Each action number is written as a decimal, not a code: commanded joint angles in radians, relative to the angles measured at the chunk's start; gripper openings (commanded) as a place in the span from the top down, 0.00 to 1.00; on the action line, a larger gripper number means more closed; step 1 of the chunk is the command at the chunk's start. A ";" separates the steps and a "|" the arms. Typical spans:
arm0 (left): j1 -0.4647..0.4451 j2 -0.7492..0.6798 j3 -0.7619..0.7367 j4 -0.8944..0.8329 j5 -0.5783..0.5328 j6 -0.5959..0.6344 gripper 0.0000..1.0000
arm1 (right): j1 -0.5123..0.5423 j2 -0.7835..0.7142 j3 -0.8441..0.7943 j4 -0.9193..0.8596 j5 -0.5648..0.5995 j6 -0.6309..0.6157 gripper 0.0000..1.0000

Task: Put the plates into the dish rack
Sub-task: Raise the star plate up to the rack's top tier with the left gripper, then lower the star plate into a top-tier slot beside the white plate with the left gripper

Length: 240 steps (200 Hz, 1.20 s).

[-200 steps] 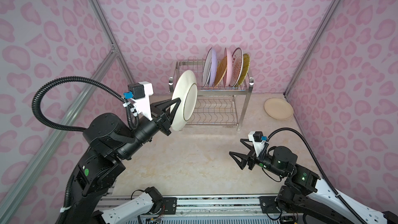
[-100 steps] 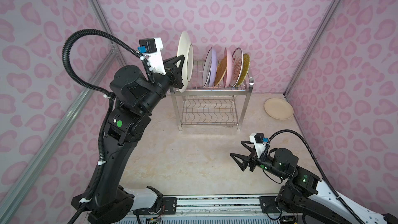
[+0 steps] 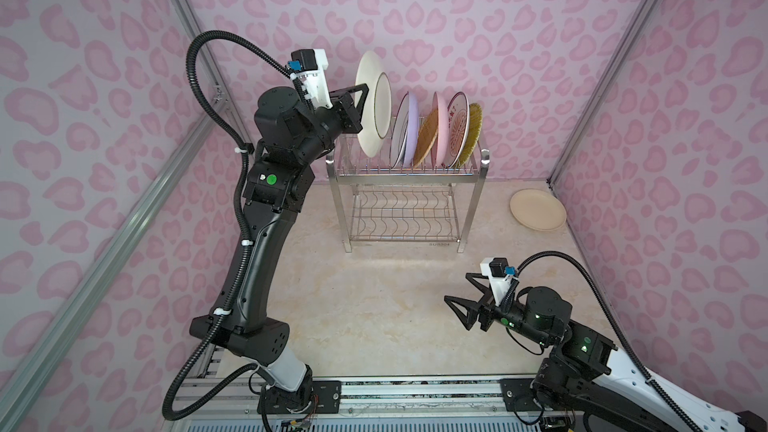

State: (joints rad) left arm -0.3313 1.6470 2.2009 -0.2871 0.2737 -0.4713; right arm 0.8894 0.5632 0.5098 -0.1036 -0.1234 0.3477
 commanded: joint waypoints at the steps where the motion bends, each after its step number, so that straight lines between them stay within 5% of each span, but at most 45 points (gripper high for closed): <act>1: 0.007 0.025 0.021 0.205 0.031 -0.024 0.96 | -0.001 0.002 -0.010 0.004 0.002 -0.001 0.01; 157: 0.026 0.069 -0.070 0.211 -0.014 -0.007 0.96 | -0.003 -0.003 -0.033 0.010 0.010 0.015 0.01; 240: 0.026 -0.005 -0.106 0.248 0.060 0.039 0.96 | -0.004 0.013 -0.031 0.014 0.005 0.023 0.01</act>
State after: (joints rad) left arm -0.3096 1.6802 2.0811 -0.2131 0.3206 -0.5037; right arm 0.8848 0.5735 0.4805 -0.1066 -0.1196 0.3599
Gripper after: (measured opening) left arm 0.093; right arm 0.986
